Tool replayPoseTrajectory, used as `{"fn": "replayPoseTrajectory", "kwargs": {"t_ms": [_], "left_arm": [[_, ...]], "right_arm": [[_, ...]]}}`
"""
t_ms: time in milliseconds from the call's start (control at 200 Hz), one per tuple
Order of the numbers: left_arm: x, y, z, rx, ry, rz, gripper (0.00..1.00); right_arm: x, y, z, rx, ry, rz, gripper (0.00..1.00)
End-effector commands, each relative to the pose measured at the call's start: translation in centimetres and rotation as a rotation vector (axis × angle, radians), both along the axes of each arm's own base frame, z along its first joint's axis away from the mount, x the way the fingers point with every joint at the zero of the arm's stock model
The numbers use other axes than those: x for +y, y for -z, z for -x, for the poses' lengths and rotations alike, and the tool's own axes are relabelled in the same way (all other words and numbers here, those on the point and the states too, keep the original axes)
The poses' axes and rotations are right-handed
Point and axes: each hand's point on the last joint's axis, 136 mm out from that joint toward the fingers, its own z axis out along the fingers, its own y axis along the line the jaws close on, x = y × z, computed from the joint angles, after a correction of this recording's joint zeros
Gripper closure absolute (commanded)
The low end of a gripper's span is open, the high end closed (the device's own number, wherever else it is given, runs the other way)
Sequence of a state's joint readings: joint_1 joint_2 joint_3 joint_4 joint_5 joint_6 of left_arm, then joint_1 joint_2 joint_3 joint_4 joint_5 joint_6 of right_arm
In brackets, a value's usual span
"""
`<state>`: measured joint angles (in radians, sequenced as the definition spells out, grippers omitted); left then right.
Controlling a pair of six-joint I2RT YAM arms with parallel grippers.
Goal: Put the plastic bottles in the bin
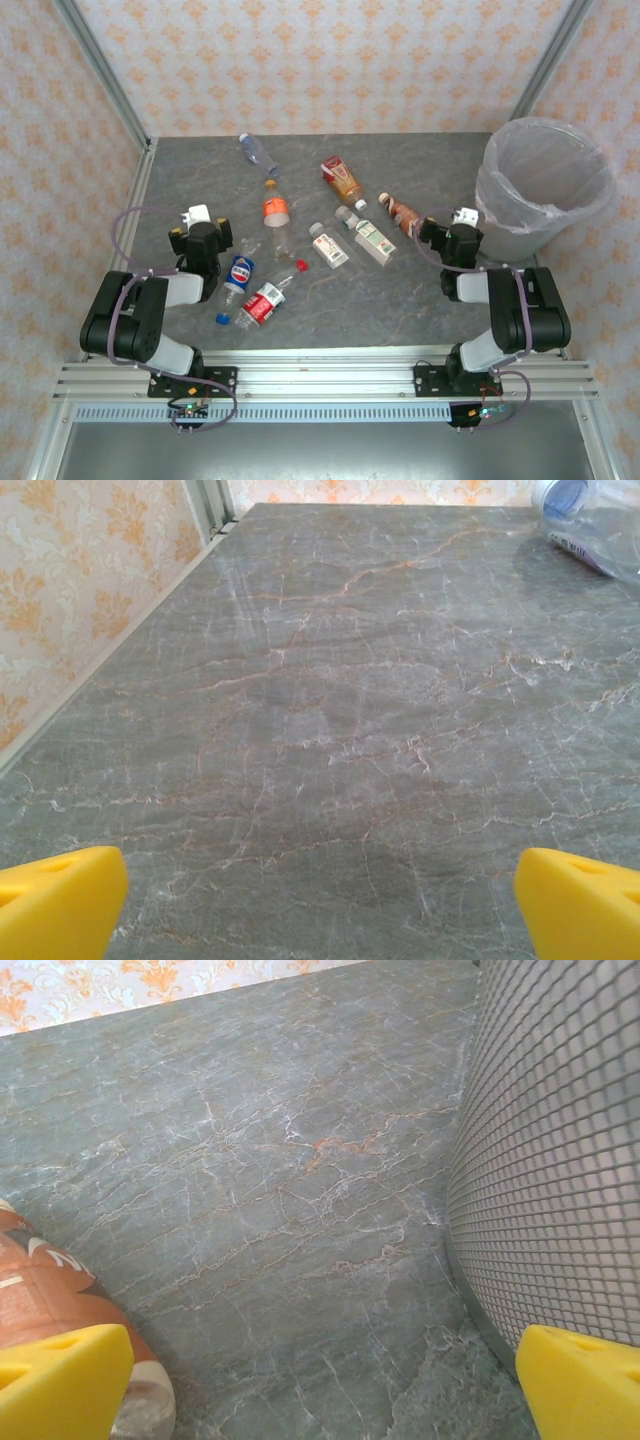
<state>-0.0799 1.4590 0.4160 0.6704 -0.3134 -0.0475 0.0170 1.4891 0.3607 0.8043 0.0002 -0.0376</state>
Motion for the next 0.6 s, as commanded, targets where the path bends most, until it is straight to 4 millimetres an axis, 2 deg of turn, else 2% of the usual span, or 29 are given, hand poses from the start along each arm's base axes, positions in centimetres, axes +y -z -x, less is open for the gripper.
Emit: {"fn": "replayPoseTrajectory", "kwargs": {"t_ms": [0,140,160,190,290,410,505,596], "left_arm": [[-0.3,-3.9,-0.6,-0.016,0.016,-0.017,0.00],[0.5,-6.9,0.3,-0.088,-0.052,0.010,0.00],[0.7,-7.2,0.4,-0.085,-0.072,0.023,0.00],[1.0,-7.4,0.7,-0.070,-0.102,0.044,0.00],[1.0,-7.9,1.5,-0.005,-0.175,0.114,0.00],[-1.2,-8.5,2.0,0.073,-0.162,0.199,0.00],[-3.1,-8.6,2.7,0.173,-0.125,0.268,0.00],[-5.0,-8.4,3.4,0.300,-0.053,0.330,0.00]], "right_arm": [[0.0,-3.2,0.5,-0.075,-0.004,0.003,0.01],[0.7,-5.6,1.8,-0.095,-0.035,-0.027,0.01],[0.6,-5.4,1.9,-0.086,-0.031,-0.034,0.01],[0.6,-6.4,2.3,-0.109,-0.025,-0.046,0.01],[0.6,-7.5,3.5,-0.112,-0.001,-0.109,0.01],[0.7,-8.0,4.8,-0.081,0.029,-0.202,0.01],[-0.1,-6.9,5.8,-0.011,0.110,-0.241,0.01],[0.2,-5.9,6.1,0.049,0.115,-0.275,0.01]]}}
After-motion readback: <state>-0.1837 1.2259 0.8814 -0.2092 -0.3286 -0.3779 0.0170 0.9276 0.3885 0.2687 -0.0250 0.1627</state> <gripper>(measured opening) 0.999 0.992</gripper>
